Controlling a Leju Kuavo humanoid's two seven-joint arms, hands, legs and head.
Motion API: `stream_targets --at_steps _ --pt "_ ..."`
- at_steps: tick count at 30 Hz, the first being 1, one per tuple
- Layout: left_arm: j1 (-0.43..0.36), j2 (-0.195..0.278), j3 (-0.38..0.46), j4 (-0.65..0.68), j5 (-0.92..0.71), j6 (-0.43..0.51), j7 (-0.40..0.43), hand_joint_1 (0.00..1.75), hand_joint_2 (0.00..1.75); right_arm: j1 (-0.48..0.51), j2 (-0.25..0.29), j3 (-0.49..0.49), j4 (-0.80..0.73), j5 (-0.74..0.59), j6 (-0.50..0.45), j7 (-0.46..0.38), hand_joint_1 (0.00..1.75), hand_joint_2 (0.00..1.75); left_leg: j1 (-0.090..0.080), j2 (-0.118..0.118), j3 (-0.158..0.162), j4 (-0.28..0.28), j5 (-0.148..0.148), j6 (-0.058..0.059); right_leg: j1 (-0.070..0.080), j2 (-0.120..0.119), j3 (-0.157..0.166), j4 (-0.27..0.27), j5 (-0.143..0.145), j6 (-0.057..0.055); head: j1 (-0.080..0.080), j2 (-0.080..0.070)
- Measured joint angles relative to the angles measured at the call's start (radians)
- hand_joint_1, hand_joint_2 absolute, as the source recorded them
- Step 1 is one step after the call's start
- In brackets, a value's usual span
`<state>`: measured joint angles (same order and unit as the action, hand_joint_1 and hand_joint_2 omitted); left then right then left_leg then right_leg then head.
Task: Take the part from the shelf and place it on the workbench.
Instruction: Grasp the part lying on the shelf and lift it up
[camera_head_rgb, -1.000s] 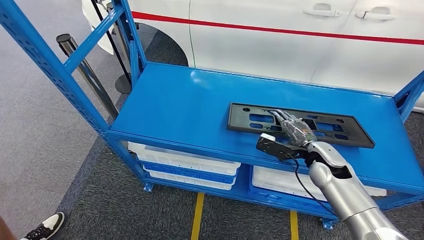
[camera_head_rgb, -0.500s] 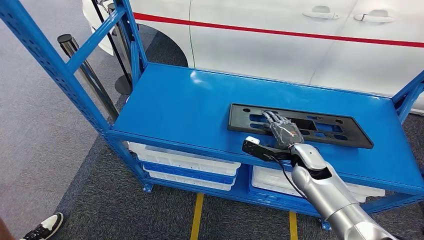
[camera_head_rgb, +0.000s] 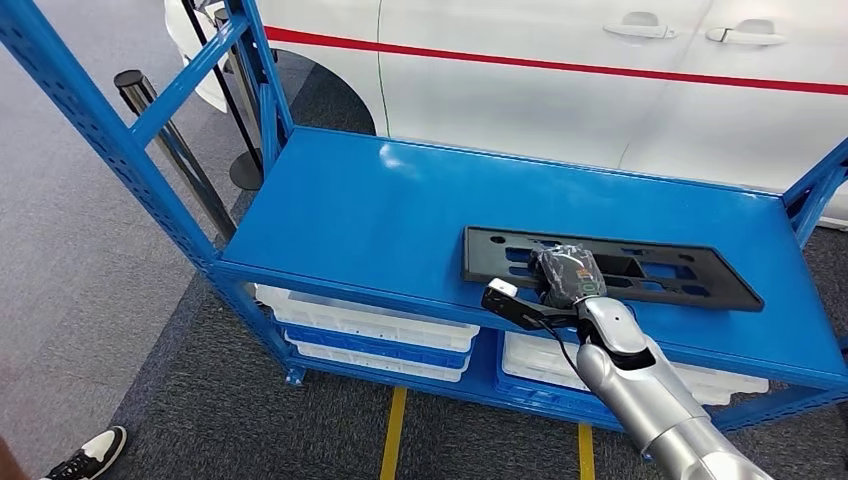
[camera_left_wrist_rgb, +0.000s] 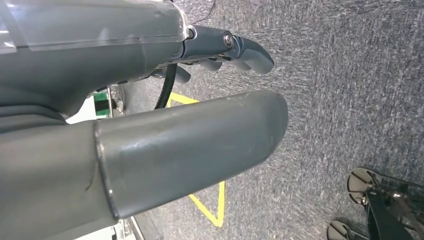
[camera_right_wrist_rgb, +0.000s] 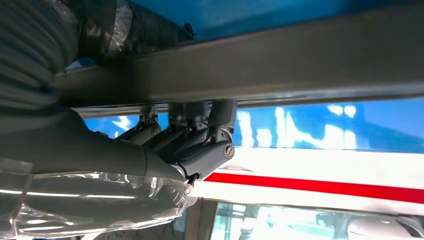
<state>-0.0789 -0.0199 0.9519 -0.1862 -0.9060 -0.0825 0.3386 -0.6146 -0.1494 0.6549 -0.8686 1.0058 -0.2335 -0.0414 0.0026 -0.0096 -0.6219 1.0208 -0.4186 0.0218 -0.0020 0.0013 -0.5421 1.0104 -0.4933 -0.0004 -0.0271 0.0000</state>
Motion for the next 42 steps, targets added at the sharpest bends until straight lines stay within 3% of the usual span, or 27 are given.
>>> stream_targets --at_steps 13,17,22,25,27,34,42 --pt "0.0 -0.001 0.009 0.0 -0.006 -0.014 -0.003 0.0 0.0 0.02 0.0 -0.041 0.013 0.019 -0.018 0.001 1.75 1.75 0.0 0.0 0.002 0.0 0.0 0.0 0.0 0.0 0.001 0.0 0.0 0.0 0.0 0.0" --pt "0.0 -0.001 0.017 0.0 0.012 -0.017 -0.01 0.0 1.75 0.024 0.0 -0.049 0.013 0.02 -0.018 -0.004 1.75 1.75 0.0 0.0 0.003 0.0 0.0 0.0 0.0 0.0 0.002 0.0 0.0 0.0 0.0 0.0" --pt "-0.001 -0.001 0.039 0.0 0.024 -0.014 -0.016 0.0 1.75 0.041 -0.003 -0.068 -0.005 0.036 -0.025 -0.024 1.75 1.75 0.0 0.0 0.004 0.0 0.0 0.0 0.0 0.0 0.003 0.0 0.0 0.0 0.0 0.0" --pt "0.001 -0.002 0.048 0.0 0.017 0.008 -0.021 0.0 1.75 0.077 -0.02 -0.082 -0.072 0.076 -0.103 -0.041 1.75 1.75 -0.001 0.0 0.003 0.0 0.0 0.0 0.0 0.0 0.003 0.0 0.0 0.0 0.0 0.0" --pt "0.002 -0.003 0.052 0.0 0.011 0.016 -0.018 0.0 1.75 0.105 -0.045 -0.097 -0.159 0.097 -0.15 -0.049 1.75 1.75 -0.001 0.0 0.003 0.0 0.0 0.0 0.0 0.0 0.002 0.0 0.0 0.0 0.0 0.0" --pt "0.003 -0.004 0.056 0.0 -0.022 0.024 -0.013 0.0 1.75 0.18 -0.146 -0.159 -0.516 0.142 -0.182 -0.092 1.75 1.75 -0.003 0.001 0.002 0.001 -0.003 0.001 -0.005 0.001 0.002 -0.001 -0.001 0.002 0.0 0.0" --pt "0.003 -0.004 0.056 0.0 -0.047 0.021 -0.01 0.0 1.75 0.236 -0.228 -0.163 -0.71 0.286 -0.208 -0.083 1.75 1.75 -0.012 0.0 0.002 0.006 -0.01 0.011 -0.011 0.001 0.004 -0.002 -0.004 0.01 0.0 0.0"
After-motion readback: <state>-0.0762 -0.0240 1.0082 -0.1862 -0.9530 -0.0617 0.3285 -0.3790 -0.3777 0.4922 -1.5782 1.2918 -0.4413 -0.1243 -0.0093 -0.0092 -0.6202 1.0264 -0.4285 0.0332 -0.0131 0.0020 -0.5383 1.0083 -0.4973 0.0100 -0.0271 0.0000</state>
